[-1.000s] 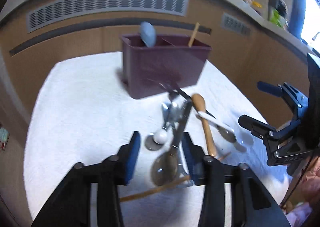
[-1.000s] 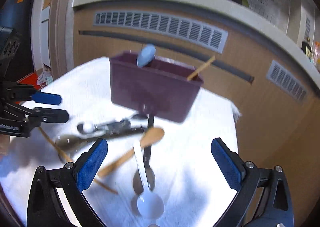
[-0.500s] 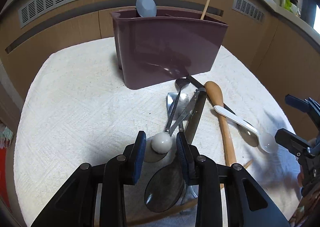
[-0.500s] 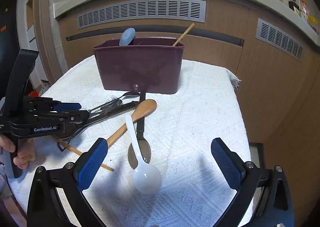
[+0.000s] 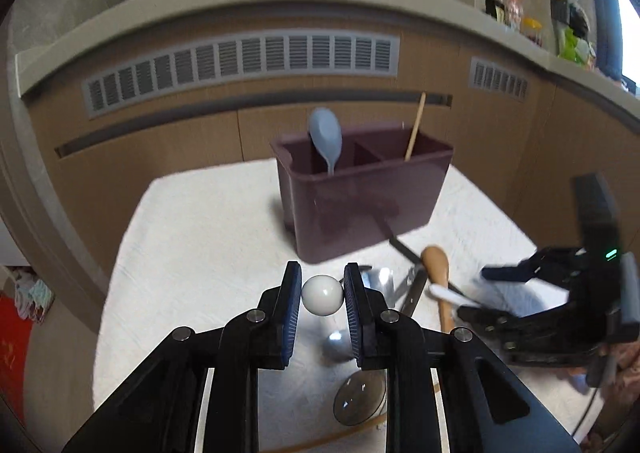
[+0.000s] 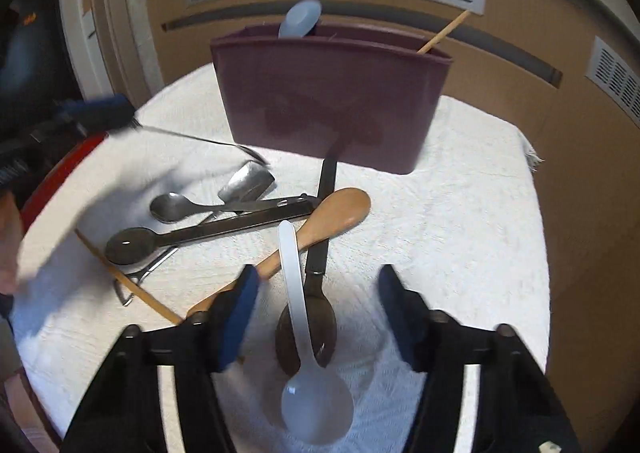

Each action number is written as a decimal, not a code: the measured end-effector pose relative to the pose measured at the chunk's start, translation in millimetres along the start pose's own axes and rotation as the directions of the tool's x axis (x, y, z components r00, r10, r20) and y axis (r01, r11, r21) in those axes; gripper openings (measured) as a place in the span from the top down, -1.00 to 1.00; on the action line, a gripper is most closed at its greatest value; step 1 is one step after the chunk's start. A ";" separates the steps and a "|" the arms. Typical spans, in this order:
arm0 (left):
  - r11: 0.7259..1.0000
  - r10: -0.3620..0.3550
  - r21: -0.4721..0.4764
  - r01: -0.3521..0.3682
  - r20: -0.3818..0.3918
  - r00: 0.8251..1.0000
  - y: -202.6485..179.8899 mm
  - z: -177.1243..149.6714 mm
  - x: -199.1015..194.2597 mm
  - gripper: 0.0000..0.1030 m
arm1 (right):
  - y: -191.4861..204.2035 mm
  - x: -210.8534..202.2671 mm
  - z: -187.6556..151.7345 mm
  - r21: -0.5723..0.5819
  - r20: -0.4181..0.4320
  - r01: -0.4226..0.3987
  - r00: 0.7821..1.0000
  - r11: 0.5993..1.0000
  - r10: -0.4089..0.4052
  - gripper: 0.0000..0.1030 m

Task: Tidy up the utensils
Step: 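Grasp the white-ball-handled metal spoon with left while right grasps the white plastic spoon, then lift both held spoons and carry them toward the maroon caddy, then lower both spoons into the caddy and open both grippers, then withdraw both grippers from the caddy back over the utensil pile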

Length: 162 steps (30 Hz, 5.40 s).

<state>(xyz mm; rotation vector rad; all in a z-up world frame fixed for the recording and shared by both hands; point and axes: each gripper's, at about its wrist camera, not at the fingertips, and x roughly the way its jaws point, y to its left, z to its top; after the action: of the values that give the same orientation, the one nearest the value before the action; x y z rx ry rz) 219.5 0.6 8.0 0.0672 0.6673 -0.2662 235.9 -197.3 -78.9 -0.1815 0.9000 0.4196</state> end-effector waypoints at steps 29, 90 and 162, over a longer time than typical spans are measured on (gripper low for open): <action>0.991 0.028 -0.128 -0.029 -0.006 1.000 21.9 12.8 -39.8 0.60 | -2.8 -60.1 -6.5 0.088 0.113 -0.035 0.993 0.996 0.025 0.84; 0.997 -0.046 -0.067 0.050 0.061 0.997 4.3 4.1 -24.2 0.56 | -13.5 -63.5 -9.9 0.155 0.212 -0.055 0.977 0.986 0.021 0.84; 0.996 -0.070 -0.059 0.060 -0.174 0.982 32.3 -32.3 2.7 -0.28 | 56.5 -33.8 0.6 -0.229 0.077 -0.078 0.992 0.970 0.098 -1.00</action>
<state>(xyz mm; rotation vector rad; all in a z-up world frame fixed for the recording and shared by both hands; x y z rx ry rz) 210.7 35.9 -19.8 0.0180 0.8532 -0.3076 193.7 -155.4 -50.6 -0.3298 0.7744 0.6085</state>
